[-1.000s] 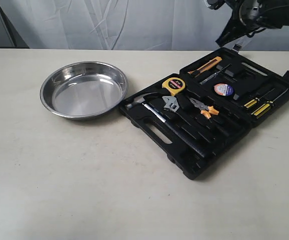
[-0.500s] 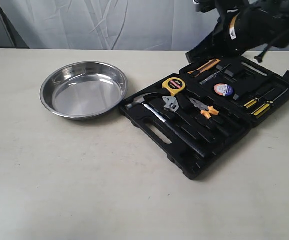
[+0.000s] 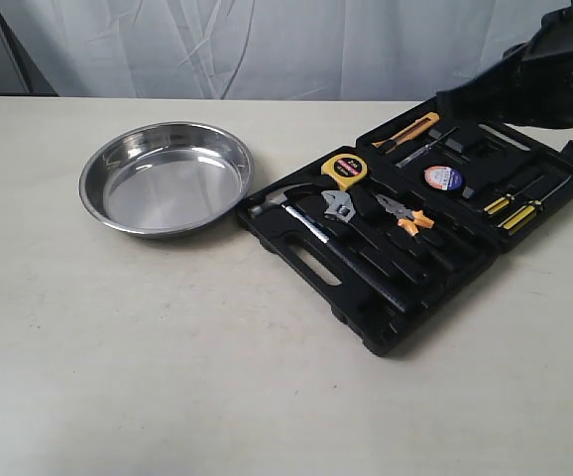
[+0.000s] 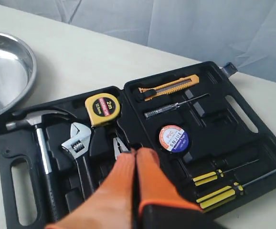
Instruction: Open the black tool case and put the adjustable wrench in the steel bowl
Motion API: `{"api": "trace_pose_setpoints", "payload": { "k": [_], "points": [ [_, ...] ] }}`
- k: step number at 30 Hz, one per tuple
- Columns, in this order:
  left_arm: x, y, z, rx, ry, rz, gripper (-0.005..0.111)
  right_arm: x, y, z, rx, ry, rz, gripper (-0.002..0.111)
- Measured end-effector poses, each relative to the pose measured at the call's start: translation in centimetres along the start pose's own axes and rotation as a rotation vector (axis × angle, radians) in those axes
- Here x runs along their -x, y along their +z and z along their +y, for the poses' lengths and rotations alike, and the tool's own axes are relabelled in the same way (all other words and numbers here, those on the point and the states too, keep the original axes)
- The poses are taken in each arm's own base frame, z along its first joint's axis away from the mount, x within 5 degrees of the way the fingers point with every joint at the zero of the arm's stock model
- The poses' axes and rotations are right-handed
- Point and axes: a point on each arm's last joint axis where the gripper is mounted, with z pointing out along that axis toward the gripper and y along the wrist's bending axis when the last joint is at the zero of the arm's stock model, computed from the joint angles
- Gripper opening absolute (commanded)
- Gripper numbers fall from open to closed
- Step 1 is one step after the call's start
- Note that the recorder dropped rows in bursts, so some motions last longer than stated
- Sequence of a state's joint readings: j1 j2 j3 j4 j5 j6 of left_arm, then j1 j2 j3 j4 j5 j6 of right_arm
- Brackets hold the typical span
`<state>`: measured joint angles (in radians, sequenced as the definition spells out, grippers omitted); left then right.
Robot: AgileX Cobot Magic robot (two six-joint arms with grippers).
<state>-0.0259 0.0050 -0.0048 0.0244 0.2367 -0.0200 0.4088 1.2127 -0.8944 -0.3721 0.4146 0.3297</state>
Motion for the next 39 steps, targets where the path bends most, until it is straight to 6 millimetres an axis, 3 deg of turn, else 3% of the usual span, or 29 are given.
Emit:
{"api": "trace_pose_setpoints", "payload": {
  "k": [8, 16, 20, 22, 25, 26, 32, 39],
  "points": [
    [0.0, 0.0, 0.0, 0.000, 0.000, 0.000, 0.000, -0.9, 0.8, 0.8, 0.072, -0.039, 0.089, 0.024],
    [0.0, 0.0, 0.0, 0.000, 0.000, 0.000, 0.000, -2.9, 2.2, 1.9, 0.172, -0.017, 0.294, 0.026],
    [0.0, 0.0, 0.0, 0.000, 0.000, 0.000, 0.000, -3.8, 3.4, 2.2, 0.184, -0.022, 0.396, 0.041],
    [0.0, 0.0, 0.0, 0.000, 0.000, 0.000, 0.000, -3.9, 4.1, 2.3, 0.190, -0.044, 0.422, 0.038],
    [0.0, 0.0, 0.0, 0.000, 0.000, 0.000, 0.000, -3.6, 5.0, 2.7, 0.223, -0.105, 0.410, 0.003],
    [0.0, 0.0, 0.0, 0.000, 0.000, 0.000, 0.000, -3.4, 5.4, 2.8, 0.236, -0.111, 0.393, 0.000],
    [0.0, 0.0, 0.0, 0.000, 0.000, 0.000, 0.000, -2.4, 8.3, 3.5, 0.252, -0.095, 0.299, 0.001],
    [0.0, 0.0, 0.0, 0.000, 0.000, 0.000, 0.000, -2.2, 13.9, 4.4, 0.281, -0.189, 0.364, -0.001]
  ]
}}
